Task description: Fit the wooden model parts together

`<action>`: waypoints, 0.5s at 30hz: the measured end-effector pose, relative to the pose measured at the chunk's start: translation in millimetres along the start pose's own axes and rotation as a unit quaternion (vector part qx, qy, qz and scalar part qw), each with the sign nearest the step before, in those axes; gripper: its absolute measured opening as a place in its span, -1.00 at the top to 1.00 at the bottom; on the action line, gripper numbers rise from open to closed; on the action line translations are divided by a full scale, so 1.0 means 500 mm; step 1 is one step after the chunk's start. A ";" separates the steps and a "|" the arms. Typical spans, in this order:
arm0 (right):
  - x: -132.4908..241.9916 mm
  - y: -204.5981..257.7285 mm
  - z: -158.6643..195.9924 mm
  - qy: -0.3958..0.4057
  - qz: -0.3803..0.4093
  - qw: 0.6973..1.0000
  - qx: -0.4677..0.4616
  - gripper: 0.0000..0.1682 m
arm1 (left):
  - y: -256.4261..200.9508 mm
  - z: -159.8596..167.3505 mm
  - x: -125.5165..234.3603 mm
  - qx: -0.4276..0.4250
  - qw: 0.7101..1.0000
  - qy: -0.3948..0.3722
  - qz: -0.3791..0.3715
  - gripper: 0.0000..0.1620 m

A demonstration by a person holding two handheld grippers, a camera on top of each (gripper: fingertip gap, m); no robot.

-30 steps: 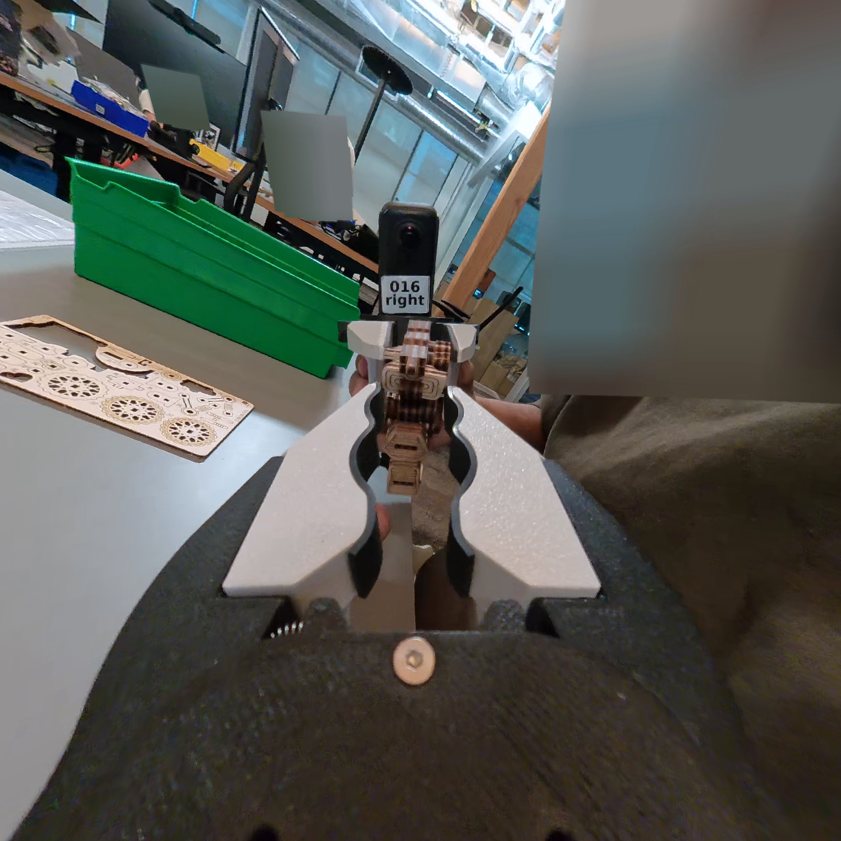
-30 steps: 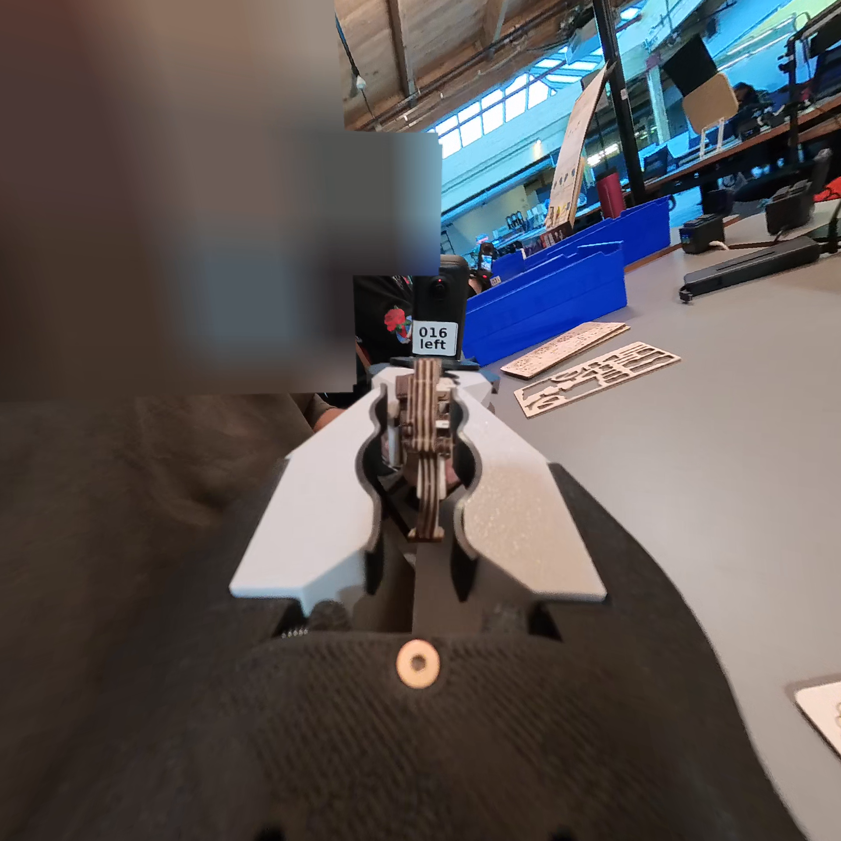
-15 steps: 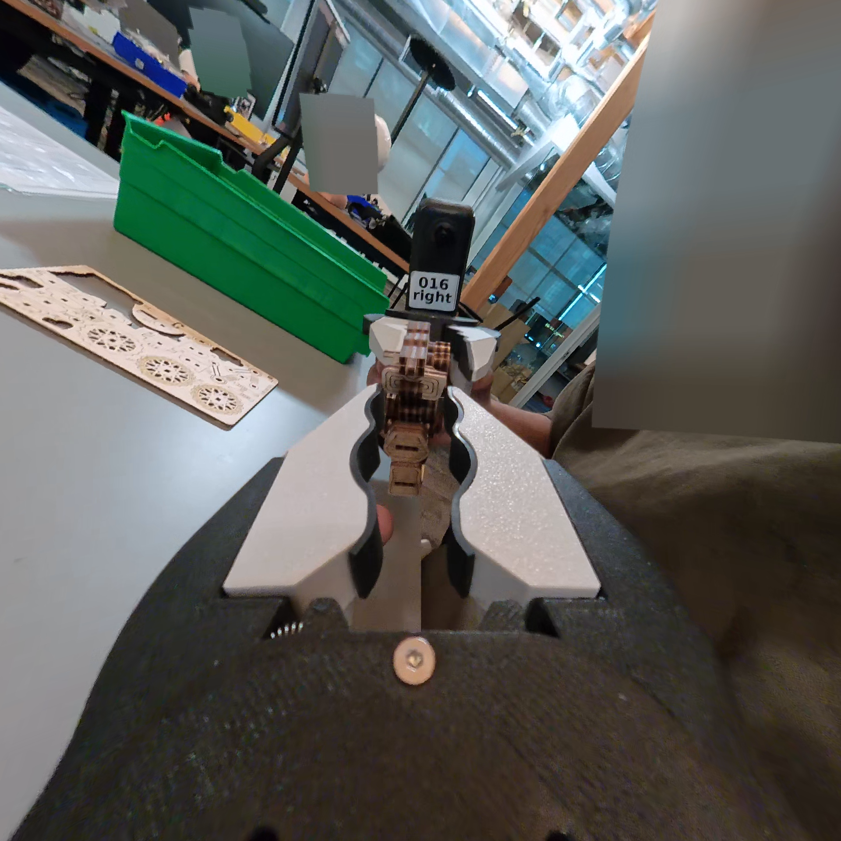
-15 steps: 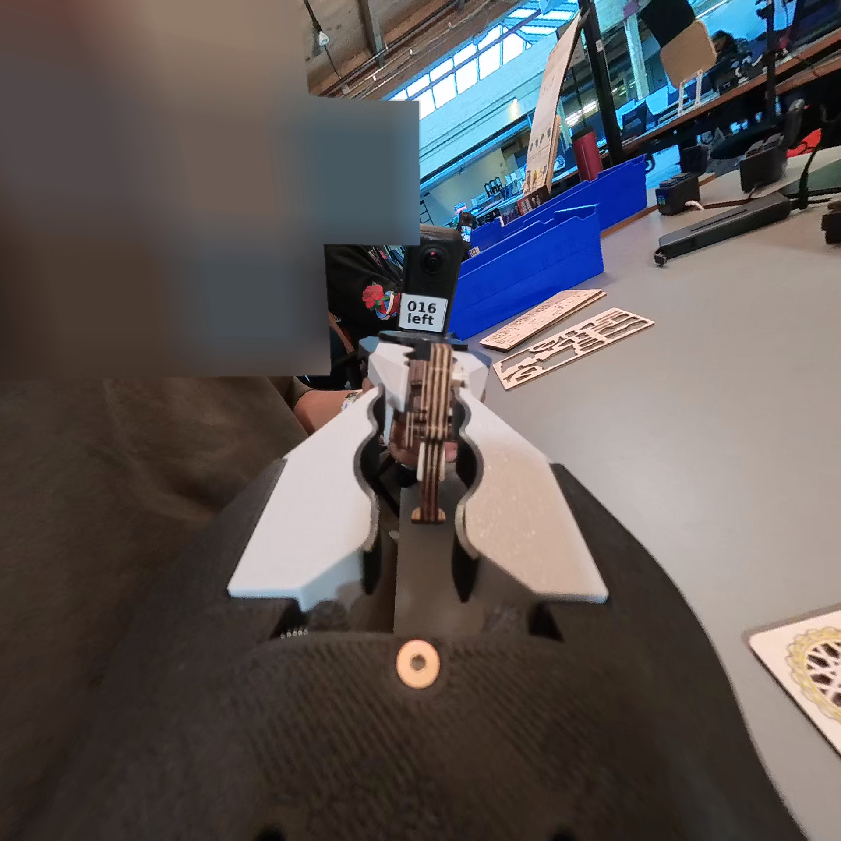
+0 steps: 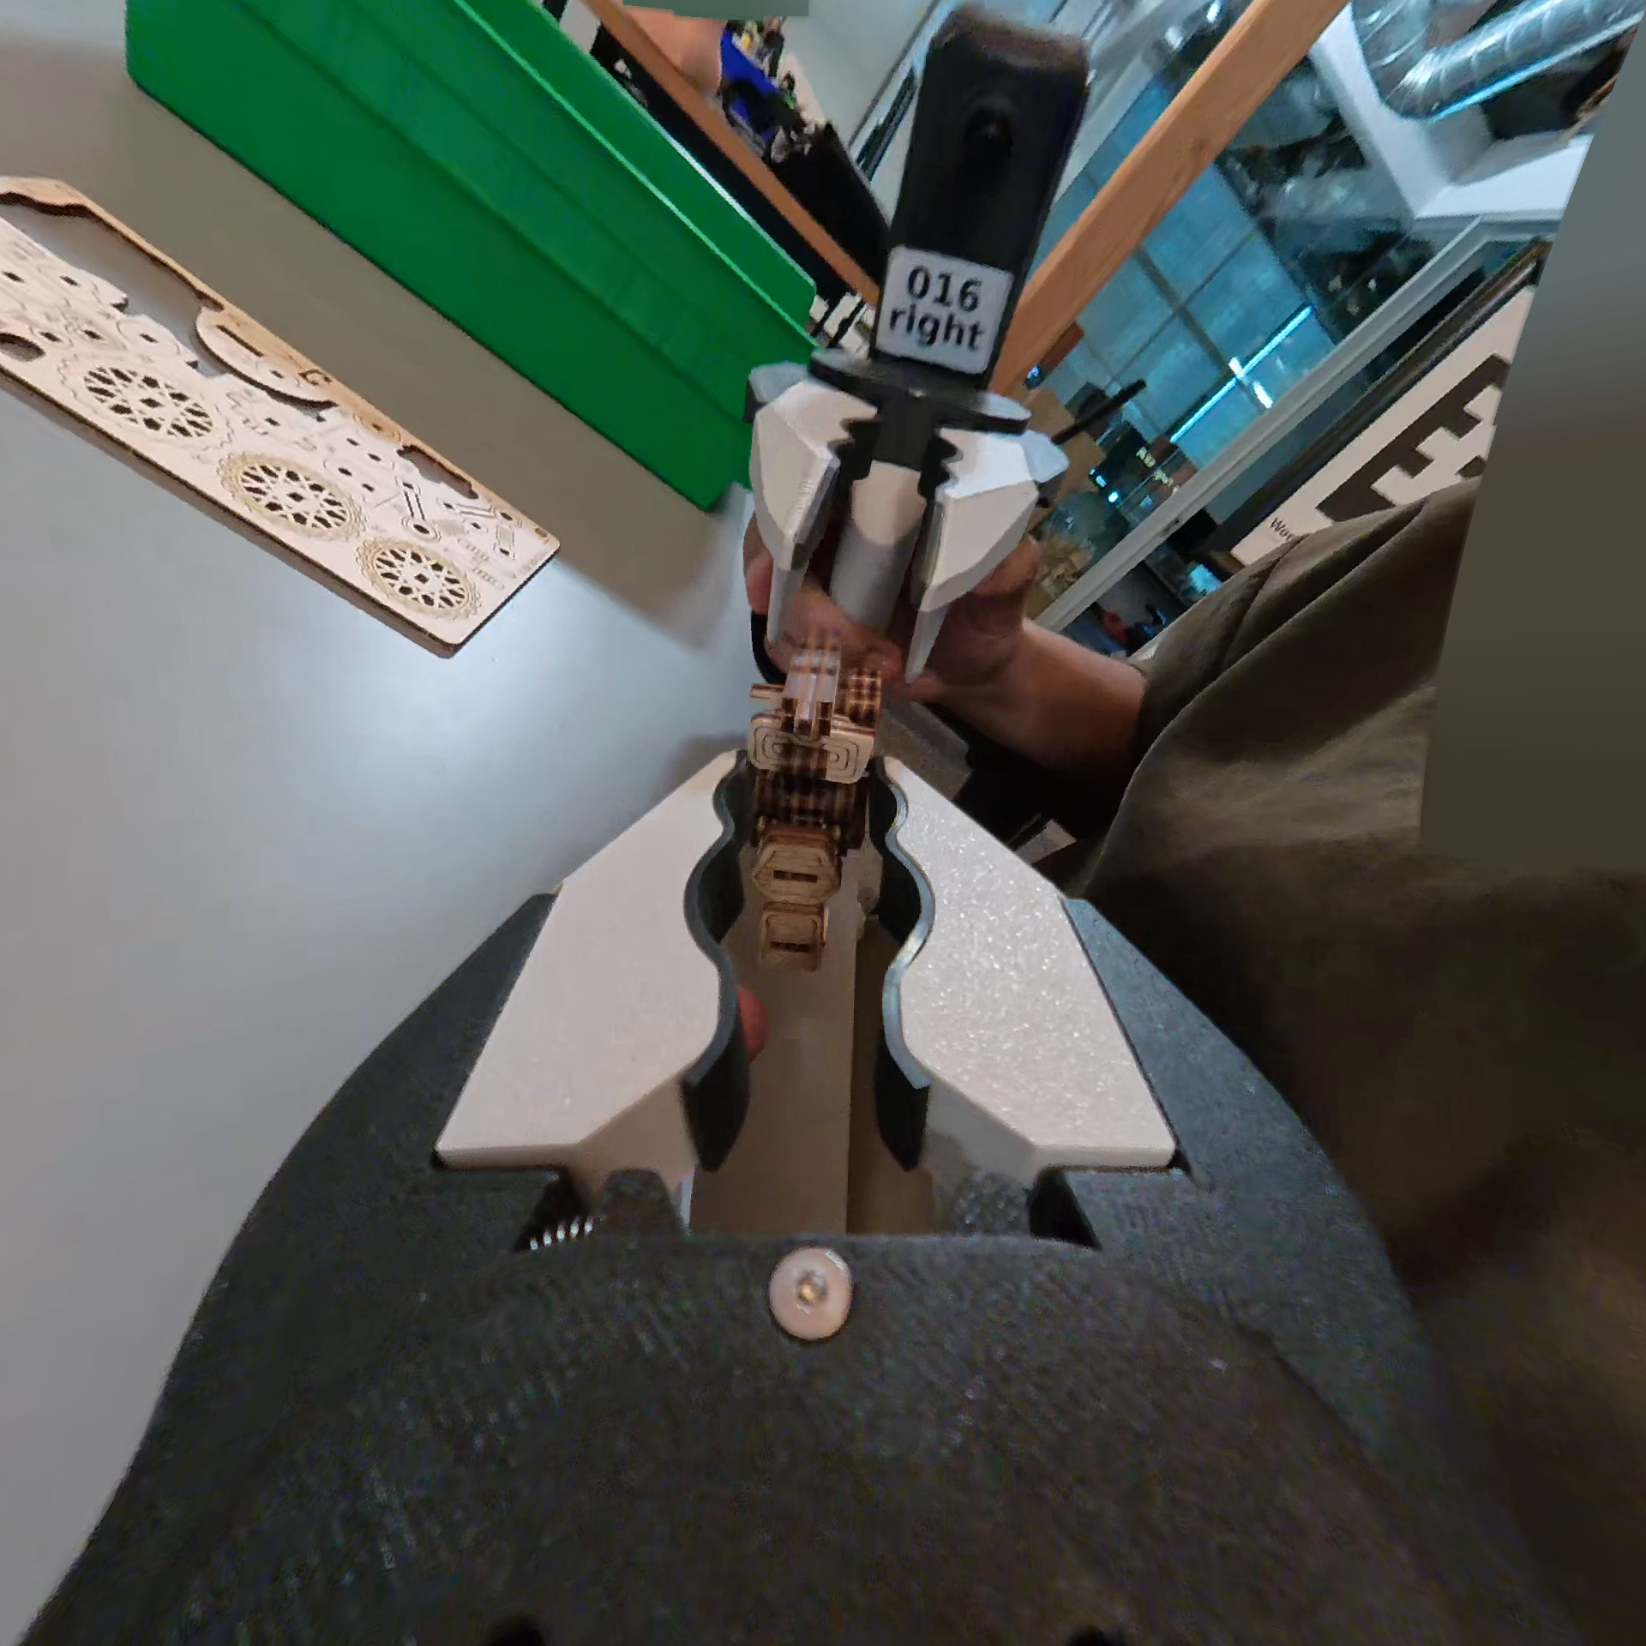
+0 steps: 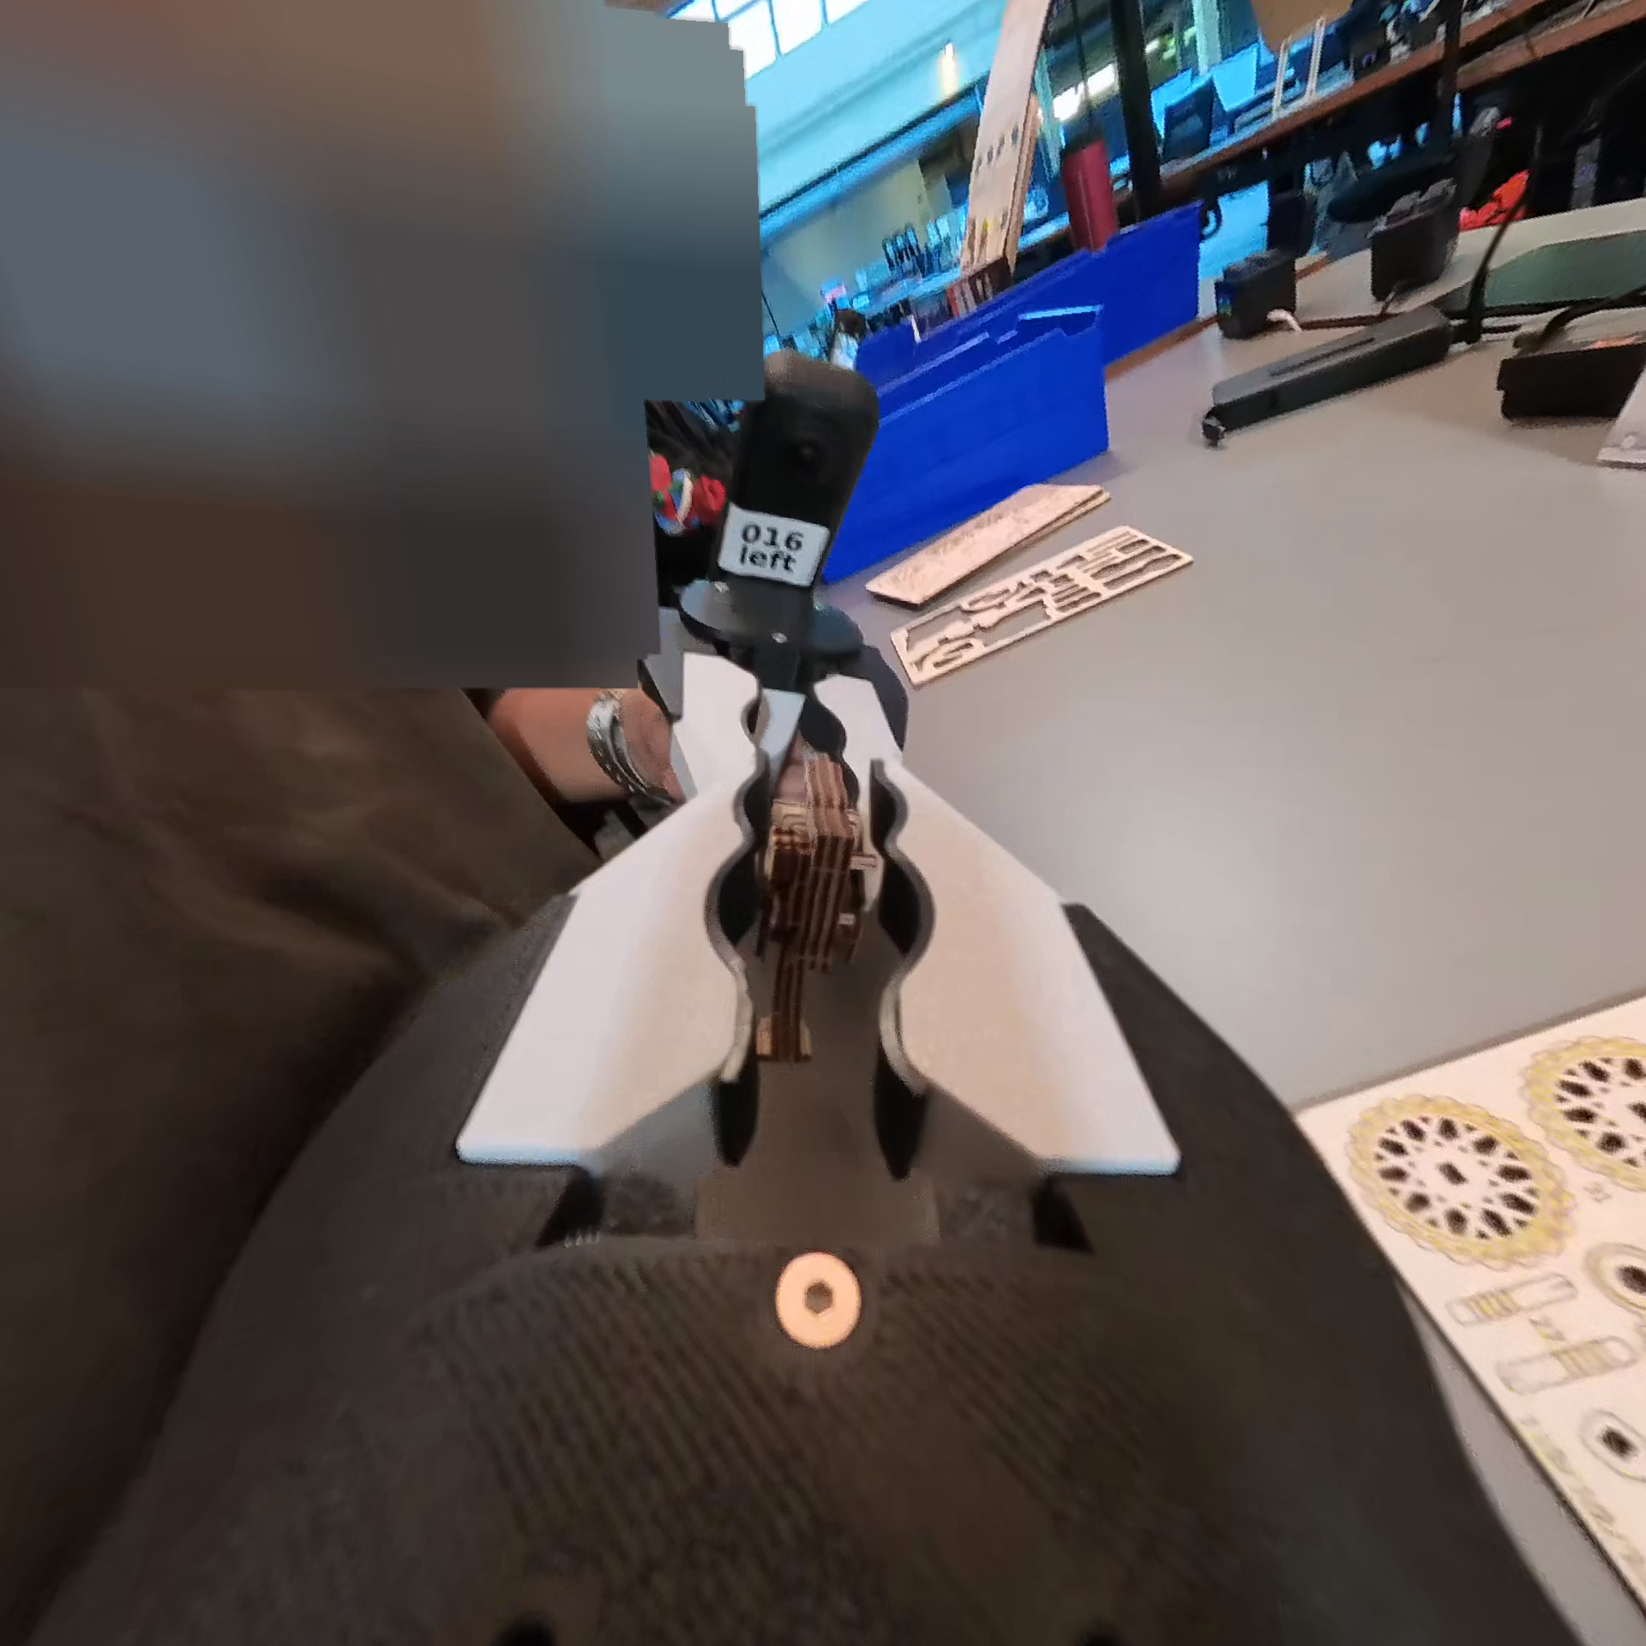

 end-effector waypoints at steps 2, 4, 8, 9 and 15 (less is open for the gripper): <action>0.004 -0.001 0.004 0.020 0.003 1.000 0.016 0.75 | 0.004 0.006 -0.002 -0.007 1.000 0.014 -0.012 0.71; 0.008 -0.002 0.008 0.034 -0.003 0.999 0.011 0.74 | 0.006 0.015 -0.006 -0.020 0.999 0.036 -0.024 0.71; 0.004 0.009 0.024 0.073 -0.046 0.996 -0.003 0.77 | 0.005 0.033 -0.012 -0.056 0.995 0.077 -0.041 0.70; 0.001 0.011 0.029 0.087 -0.048 0.995 0.003 0.79 | 0.002 0.034 -0.013 -0.057 0.995 0.079 -0.039 0.71; -0.012 0.023 0.047 0.136 -0.040 0.989 0.044 0.83 | -0.005 0.041 -0.017 -0.058 0.993 0.095 -0.034 0.70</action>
Point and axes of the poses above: each gripper's, where its closed fingertips meet, x back along the fingers, z out of its underside, y = z × x across the jaws, the point moved 6 cm from there along x, back along the fingers, and after that the axes turned 10 degrees about x, right-handed, at the moved point
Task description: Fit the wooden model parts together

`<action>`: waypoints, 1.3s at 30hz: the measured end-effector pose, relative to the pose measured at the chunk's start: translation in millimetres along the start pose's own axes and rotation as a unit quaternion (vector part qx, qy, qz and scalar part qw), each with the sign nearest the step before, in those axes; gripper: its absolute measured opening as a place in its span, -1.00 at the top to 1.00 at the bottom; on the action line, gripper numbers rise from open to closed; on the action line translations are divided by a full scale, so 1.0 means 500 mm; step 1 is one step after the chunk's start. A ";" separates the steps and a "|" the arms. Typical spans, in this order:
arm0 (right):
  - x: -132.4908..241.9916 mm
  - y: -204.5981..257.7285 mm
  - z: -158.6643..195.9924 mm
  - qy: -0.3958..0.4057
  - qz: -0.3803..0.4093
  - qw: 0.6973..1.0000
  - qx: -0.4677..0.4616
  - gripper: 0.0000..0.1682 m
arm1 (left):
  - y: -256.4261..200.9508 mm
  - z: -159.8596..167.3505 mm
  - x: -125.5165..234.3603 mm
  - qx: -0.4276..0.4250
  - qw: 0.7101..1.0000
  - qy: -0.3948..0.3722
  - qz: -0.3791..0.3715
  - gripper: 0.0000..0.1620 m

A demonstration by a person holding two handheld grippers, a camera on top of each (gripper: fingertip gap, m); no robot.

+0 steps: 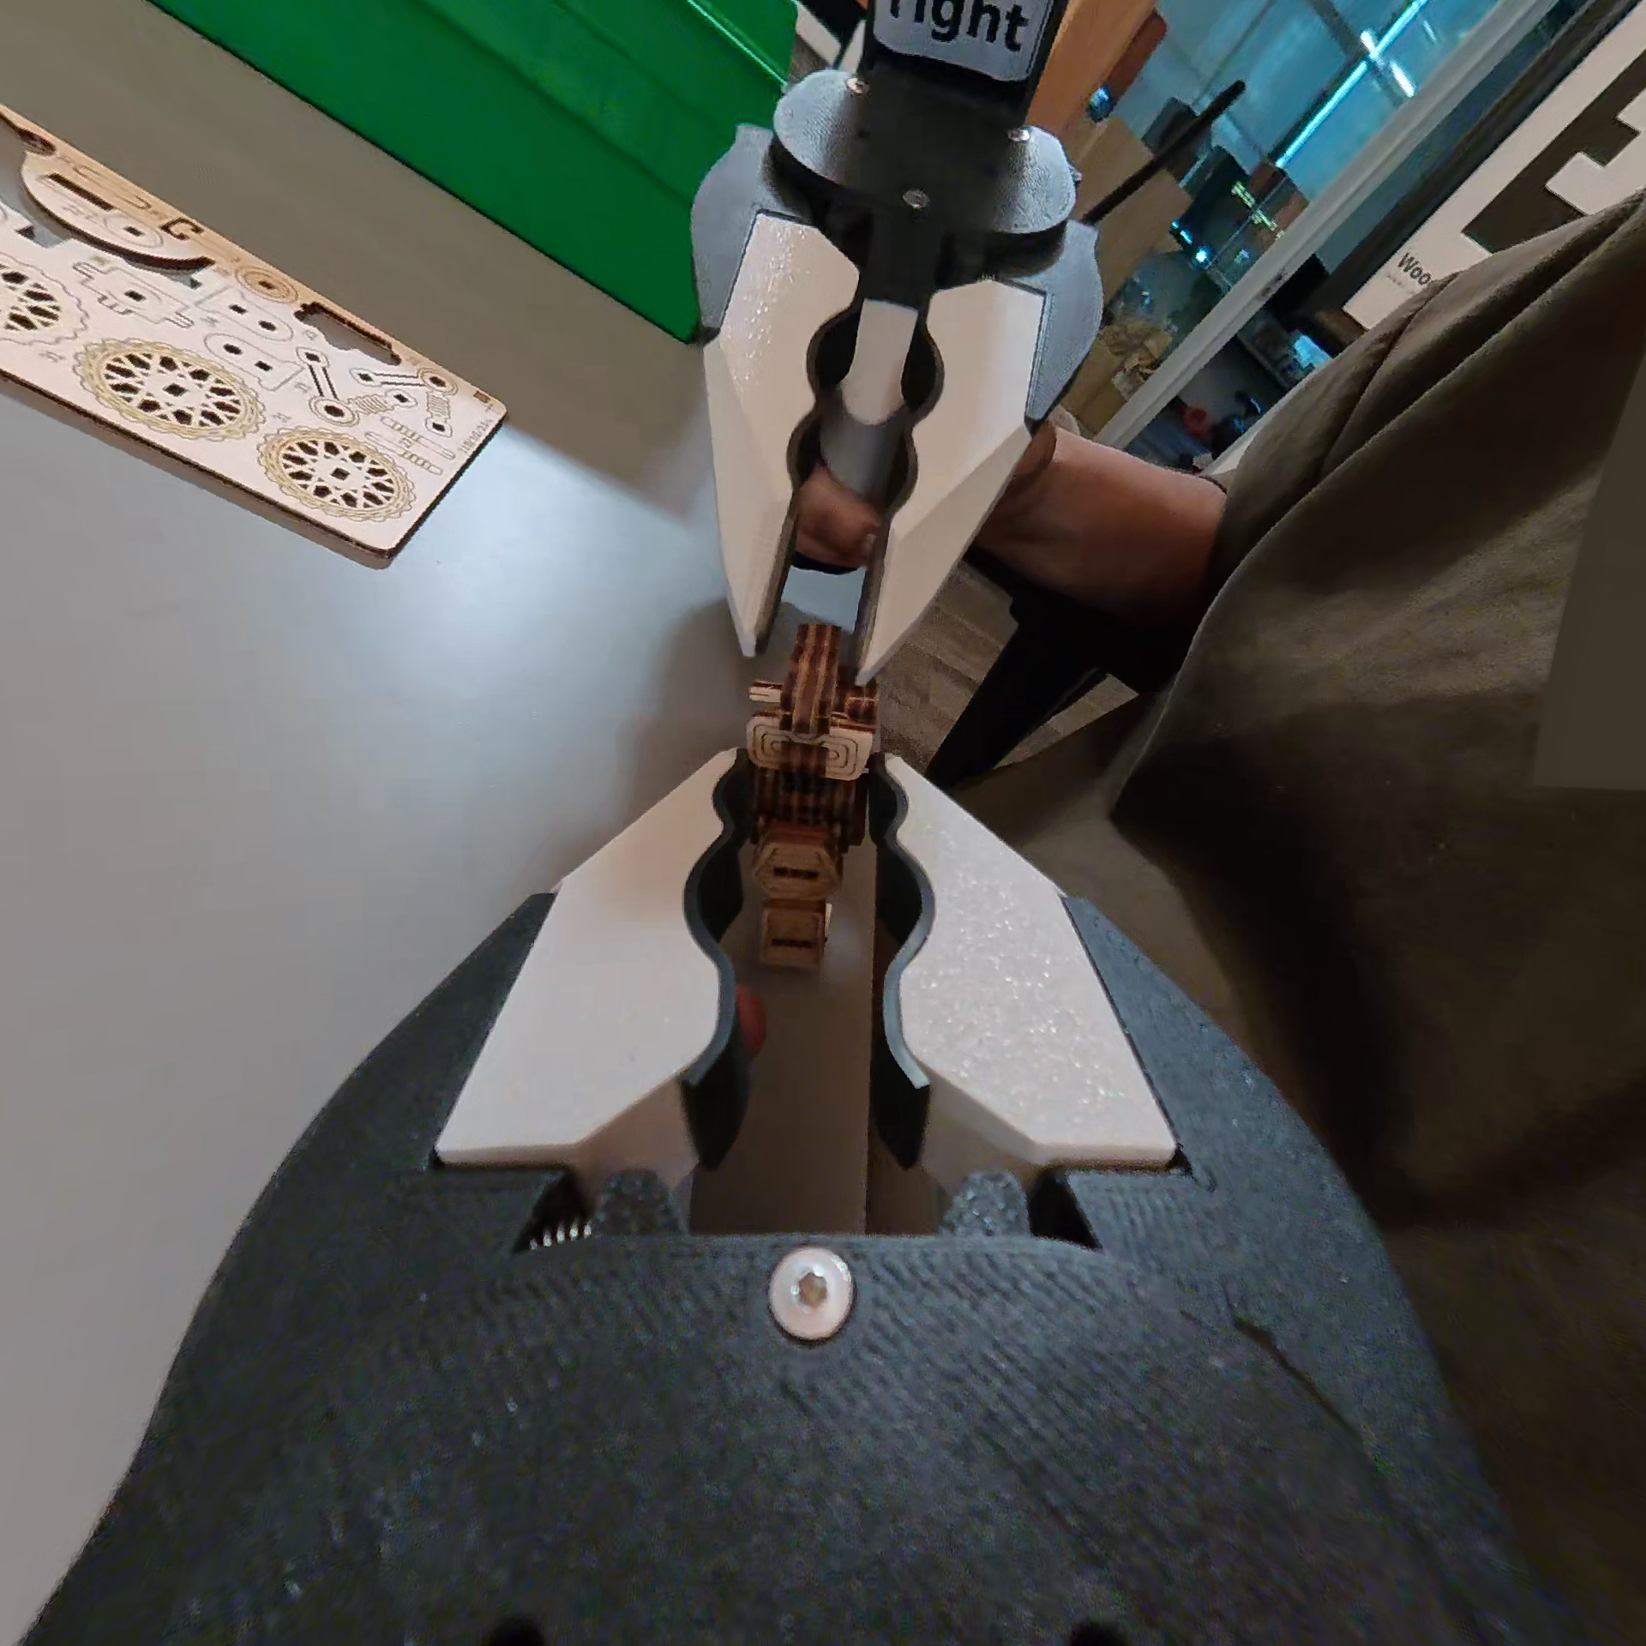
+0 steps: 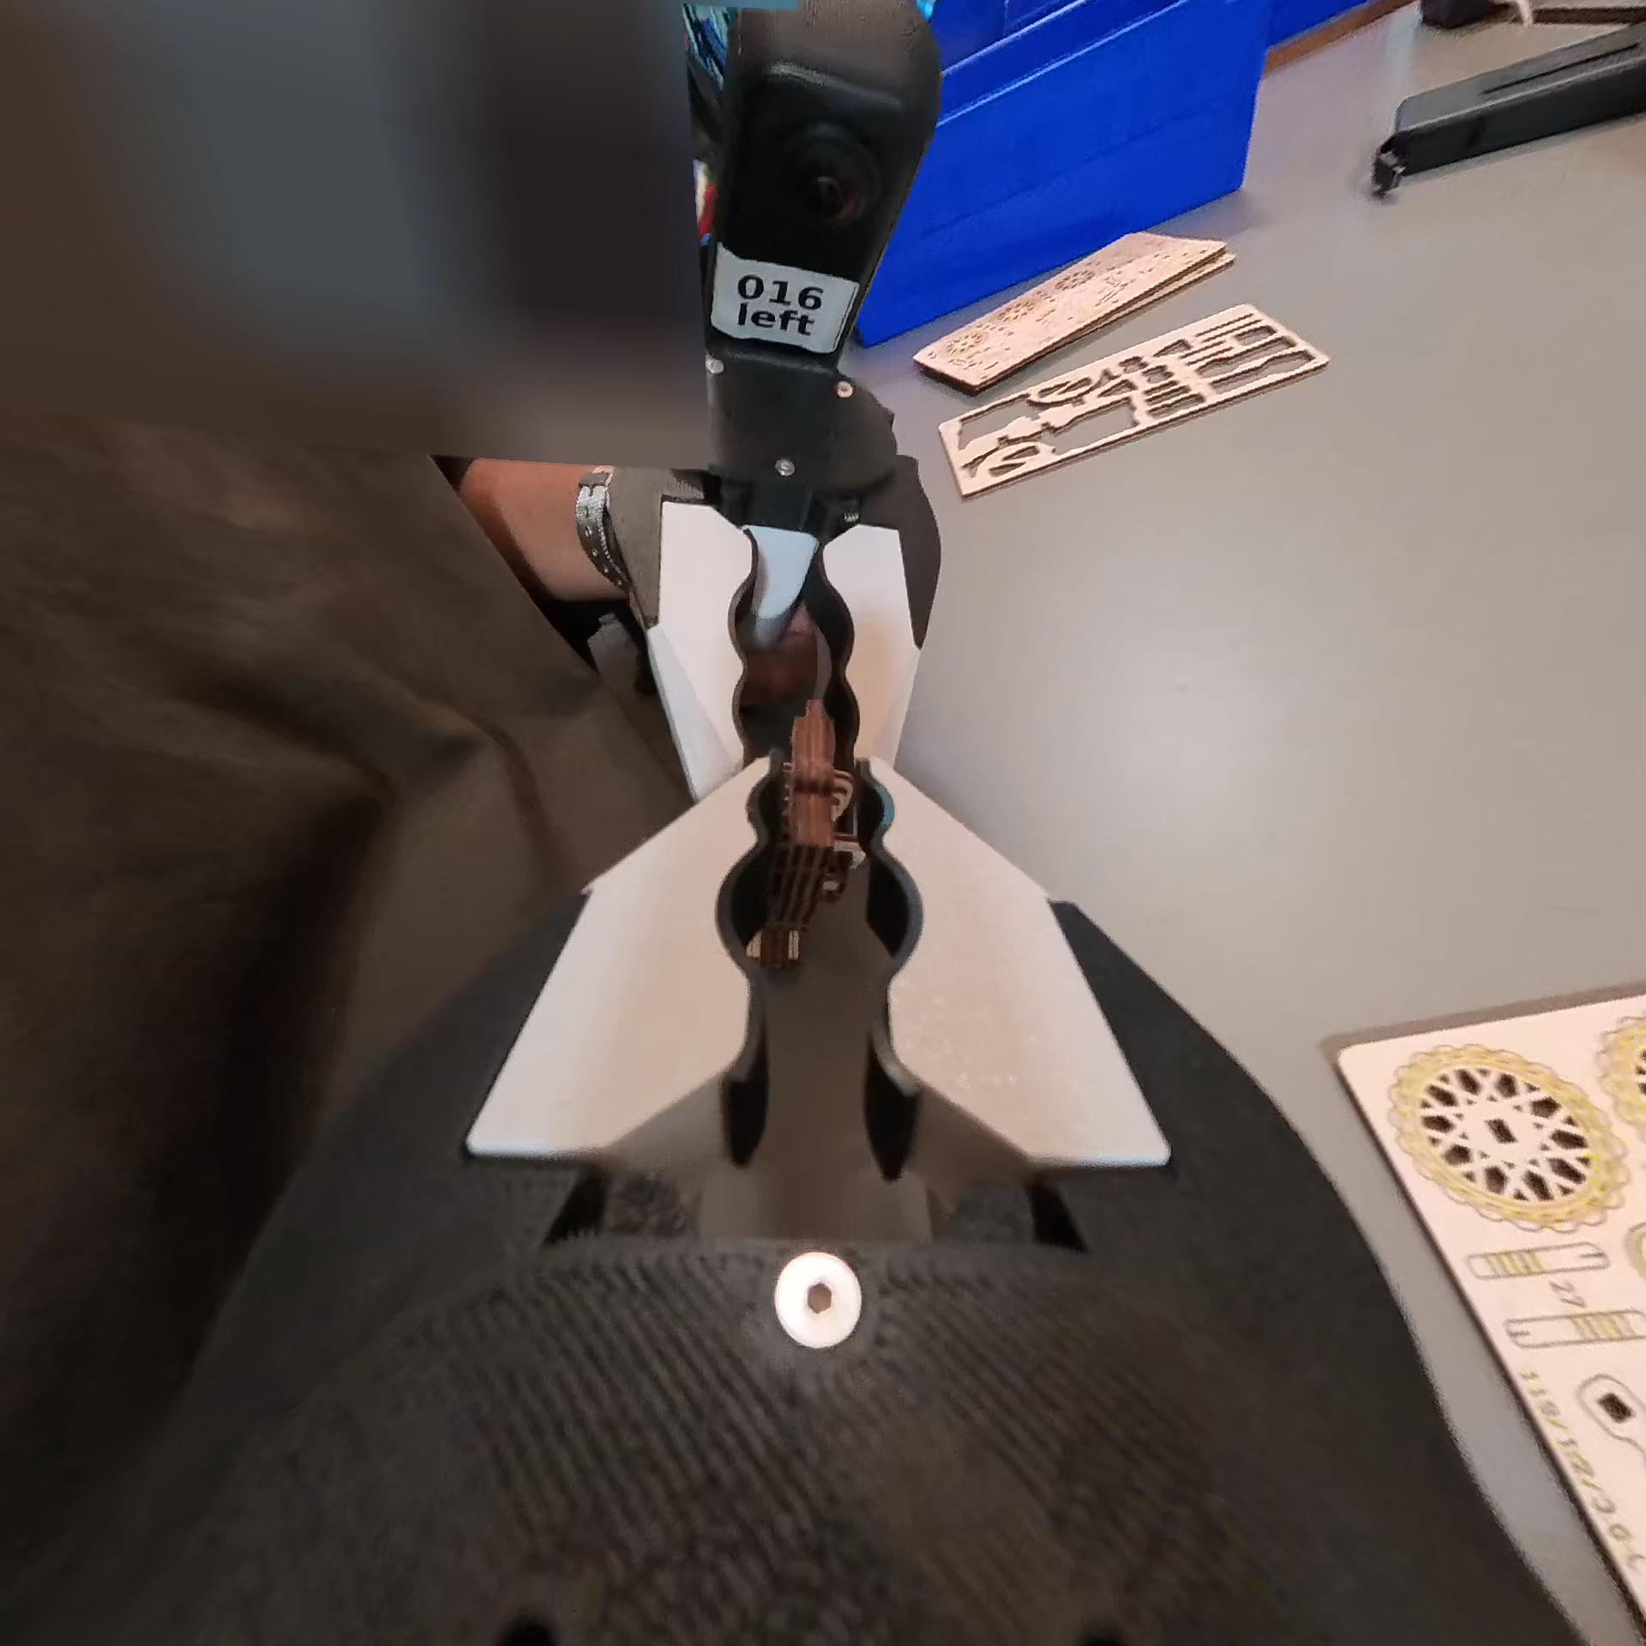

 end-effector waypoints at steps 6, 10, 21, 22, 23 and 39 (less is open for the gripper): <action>-0.006 0.008 0.003 0.010 -0.016 1.000 -0.009 0.91 | -0.005 0.003 -0.003 -0.011 1.000 0.003 0.001 0.70; 0.006 -0.005 -0.004 -0.016 0.004 0.999 -0.028 0.91 | 0.000 -0.006 0.001 -0.022 0.999 -0.020 -0.016 0.51; 0.046 -0.029 -0.033 -0.120 0.042 0.991 -0.033 0.91 | 0.014 -0.019 0.014 -0.043 0.996 -0.048 -0.053 0.70; 0.044 -0.028 -0.032 -0.117 0.043 0.992 -0.027 0.91 | 0.016 -0.022 0.018 -0.039 0.996 -0.053 -0.053 0.75; 0.043 -0.028 -0.031 -0.113 0.044 0.992 -0.022 0.91 | 0.018 -0.025 0.022 -0.034 0.996 -0.060 -0.052 0.80; 0.046 -0.046 0.003 -0.058 0.045 0.997 0.003 0.90 | 0.039 -0.042 0.051 -0.057 0.990 -0.088 -0.092 0.80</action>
Point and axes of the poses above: each gripper's, where its closed fingertips meet, x back along the fingers, z out of its underside, y = z × x across the jaws, the point moved 6 cm from there along x, back along the fingers, and after that the axes turned 10 degrees about x, right-handed, at the moved point
